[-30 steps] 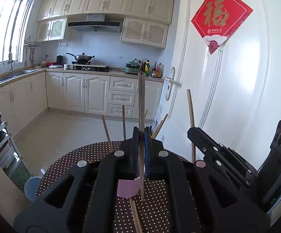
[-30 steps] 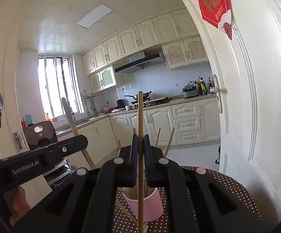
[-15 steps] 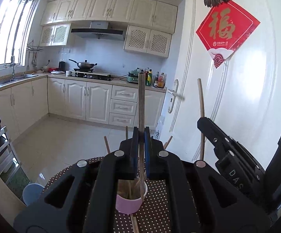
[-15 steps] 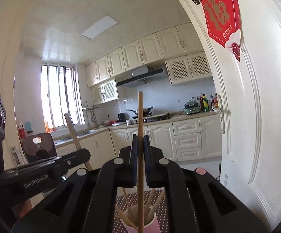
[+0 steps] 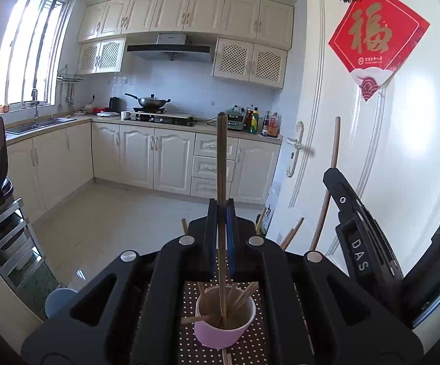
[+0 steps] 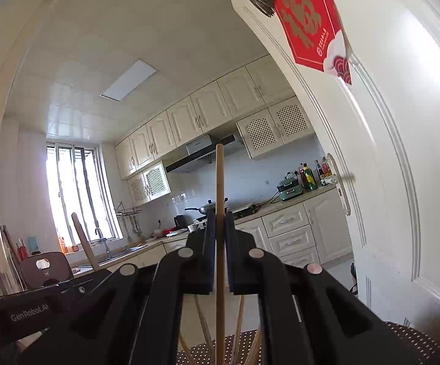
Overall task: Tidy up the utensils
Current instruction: 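Lower both held chopsticks down into the pink cup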
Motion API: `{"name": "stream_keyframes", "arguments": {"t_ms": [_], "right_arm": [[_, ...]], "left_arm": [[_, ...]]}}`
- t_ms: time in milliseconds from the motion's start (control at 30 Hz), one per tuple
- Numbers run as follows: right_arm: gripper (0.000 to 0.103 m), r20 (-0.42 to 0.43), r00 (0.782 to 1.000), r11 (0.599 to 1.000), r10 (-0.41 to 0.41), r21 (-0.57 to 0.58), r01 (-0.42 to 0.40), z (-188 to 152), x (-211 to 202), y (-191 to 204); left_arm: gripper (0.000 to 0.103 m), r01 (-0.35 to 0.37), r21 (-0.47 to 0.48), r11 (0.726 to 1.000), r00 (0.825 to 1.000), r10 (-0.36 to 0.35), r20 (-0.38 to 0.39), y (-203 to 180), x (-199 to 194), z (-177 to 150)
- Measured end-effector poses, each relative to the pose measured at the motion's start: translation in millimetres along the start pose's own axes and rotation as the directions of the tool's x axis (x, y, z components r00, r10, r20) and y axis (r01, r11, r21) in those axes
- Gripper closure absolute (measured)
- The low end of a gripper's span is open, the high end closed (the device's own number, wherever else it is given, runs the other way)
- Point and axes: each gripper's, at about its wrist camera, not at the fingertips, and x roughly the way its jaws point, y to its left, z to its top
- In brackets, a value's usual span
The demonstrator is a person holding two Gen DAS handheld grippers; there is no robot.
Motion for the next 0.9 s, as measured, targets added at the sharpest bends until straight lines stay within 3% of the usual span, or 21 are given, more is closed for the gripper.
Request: {"name": "stream_keyframes", "arguments": {"t_ms": [367, 900], "right_arm": [[0.098, 0.022, 0.999, 0.999, -0.038, -0.029, 0.038, -27, 14, 0], [0.098, 0.012, 0.995, 0.994, -0.099, -0.051, 0.099, -49, 19, -3]], "left_arm": [[0.097, -0.007, -0.017, 1.000, 0.998, 0.006, -0.068, 13, 35, -17], [0.097, 0.029, -0.035, 0.999, 0.992, -0.033, -0.125, 23, 46, -45]]}}
